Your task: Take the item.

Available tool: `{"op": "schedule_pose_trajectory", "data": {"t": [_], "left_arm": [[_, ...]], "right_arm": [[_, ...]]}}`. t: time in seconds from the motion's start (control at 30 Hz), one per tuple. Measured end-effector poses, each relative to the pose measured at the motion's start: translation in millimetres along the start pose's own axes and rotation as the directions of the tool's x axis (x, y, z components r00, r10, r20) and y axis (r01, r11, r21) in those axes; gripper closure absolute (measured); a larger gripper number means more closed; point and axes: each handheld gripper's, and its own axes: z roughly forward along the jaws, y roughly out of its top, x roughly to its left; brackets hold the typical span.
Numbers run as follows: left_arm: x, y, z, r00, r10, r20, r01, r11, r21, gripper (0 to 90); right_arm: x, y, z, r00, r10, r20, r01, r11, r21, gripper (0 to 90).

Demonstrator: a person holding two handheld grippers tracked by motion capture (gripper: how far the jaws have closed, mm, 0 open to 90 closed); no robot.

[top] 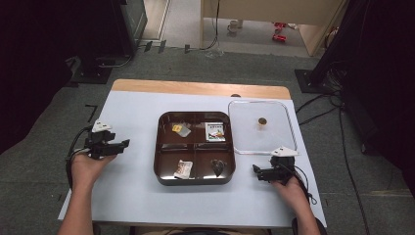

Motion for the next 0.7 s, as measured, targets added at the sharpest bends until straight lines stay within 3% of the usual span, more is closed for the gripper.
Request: {"op": "schedule_pose_trajectory", "data": {"t": [0.2,0.23,0.27,0.33,0.37,0.53,0.63,0.7], "left_arm": [[-7.8,6.2,-5.1,0.9992,0.026,0.03,-0.025,0.9991,-0.034,36.7],[-8.3,8.3,-6.2,0.998,0.021,0.059,-0.019,0.9991,-0.039,37.6],[-8.3,8.3,-6.2,0.998,0.021,0.059,-0.019,0.9991,-0.039,37.7],[-8.3,12.1,-8.7,0.9923,-0.012,0.123,0.018,0.9988,-0.046,37.4],[-8.3,12.1,-8.7,0.9923,-0.012,0.123,0.018,0.9988,-0.046,38.1],[-17.1,17.7,-13.5,0.9899,0.036,0.137,-0.027,0.9972,-0.07,42.9],[-21.8,20.2,-13.6,0.9866,0.045,0.157,-0.035,0.9971,-0.068,45.1],[-27.7,22.8,-14.1,0.9826,0.074,0.171,-0.062,0.9954,-0.074,45.9]], "right_arm": [[0.0,0.0,0.0,1.0,0.001,-0.001,-0.001,1.0,0.0,0.0],[0.0,0.0,0.0,1.0,0.001,0.0,-0.001,1.0,0.0,0.0],[0.0,0.0,0.0,1.0,0.001,0.0,-0.001,1.0,0.0,0.0],[0.0,0.0,0.0,1.0,0.001,0.0,-0.001,1.0,0.0,0.0],[0.1,0.0,0.0,1.0,0.002,0.0,-0.002,1.0,0.0,0.0],[0.0,0.0,0.0,1.0,0.002,0.0,-0.002,1.0,0.0,0.0],[0.0,0.0,0.0,1.0,0.001,0.0,-0.001,1.0,0.0,0.0],[0.0,0.0,0.0,1.0,0.001,0.0,-0.001,1.0,0.0,0.0]]}}
